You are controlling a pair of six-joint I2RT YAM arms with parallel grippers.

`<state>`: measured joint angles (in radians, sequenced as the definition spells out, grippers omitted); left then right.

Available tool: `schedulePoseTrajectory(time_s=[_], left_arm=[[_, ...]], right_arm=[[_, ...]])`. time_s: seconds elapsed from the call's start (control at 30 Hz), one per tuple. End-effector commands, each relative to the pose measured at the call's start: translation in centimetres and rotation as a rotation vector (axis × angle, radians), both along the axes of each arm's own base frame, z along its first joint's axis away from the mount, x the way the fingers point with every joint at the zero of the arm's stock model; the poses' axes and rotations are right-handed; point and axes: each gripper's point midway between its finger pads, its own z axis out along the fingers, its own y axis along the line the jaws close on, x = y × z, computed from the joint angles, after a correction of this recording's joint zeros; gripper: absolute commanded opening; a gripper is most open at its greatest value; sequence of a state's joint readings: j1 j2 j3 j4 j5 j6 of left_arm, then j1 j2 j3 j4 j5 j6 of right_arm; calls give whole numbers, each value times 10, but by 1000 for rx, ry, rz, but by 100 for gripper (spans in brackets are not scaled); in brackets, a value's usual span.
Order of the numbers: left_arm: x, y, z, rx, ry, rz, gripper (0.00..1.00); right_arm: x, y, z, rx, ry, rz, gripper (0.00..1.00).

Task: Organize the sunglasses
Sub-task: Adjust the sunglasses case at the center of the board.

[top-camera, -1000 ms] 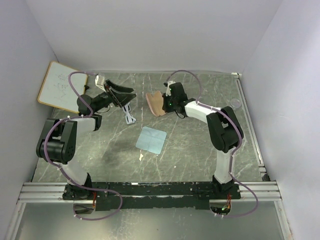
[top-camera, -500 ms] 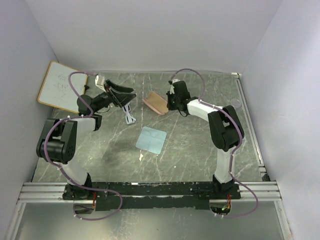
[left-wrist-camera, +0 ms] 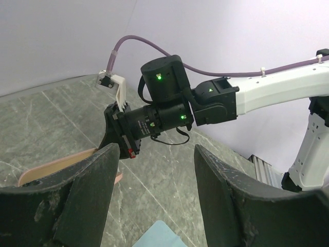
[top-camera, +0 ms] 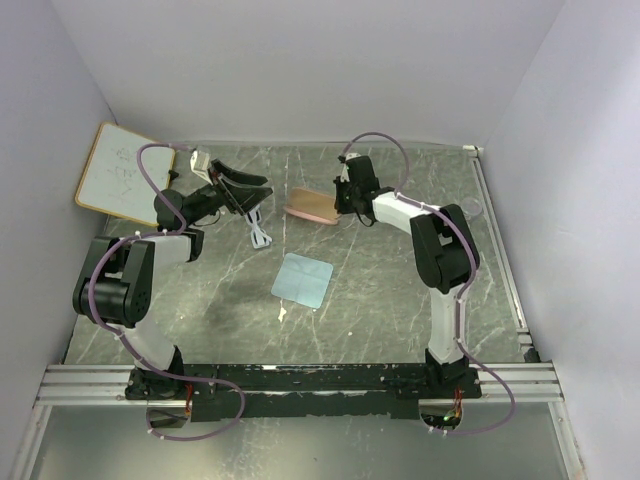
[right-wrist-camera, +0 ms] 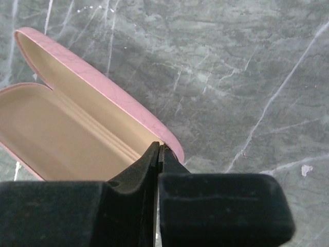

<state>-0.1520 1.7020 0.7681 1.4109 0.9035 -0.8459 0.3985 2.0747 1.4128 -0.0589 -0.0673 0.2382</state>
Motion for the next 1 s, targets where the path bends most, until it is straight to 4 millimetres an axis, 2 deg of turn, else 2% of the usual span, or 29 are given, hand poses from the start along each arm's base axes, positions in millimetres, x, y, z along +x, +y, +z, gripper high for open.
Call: schedulePoseTrajectory(time_s=[0.0, 0.33, 0.73, 0.97], left_arm=[[-1, 1, 8, 5, -58, -12, 71], [0, 1, 7, 9, -57, -13, 71], [2, 0, 3, 11, -48, -20, 71], [4, 1, 1, 13, -42, -10, 71]], right_arm=[[8, -4, -3, -6, -4, -3, 0], [24, -5, 2, 4, -19, -6, 0], [27, -5, 2, 14, -17, 2, 0], [21, -6, 29, 48, -64, -9, 0]])
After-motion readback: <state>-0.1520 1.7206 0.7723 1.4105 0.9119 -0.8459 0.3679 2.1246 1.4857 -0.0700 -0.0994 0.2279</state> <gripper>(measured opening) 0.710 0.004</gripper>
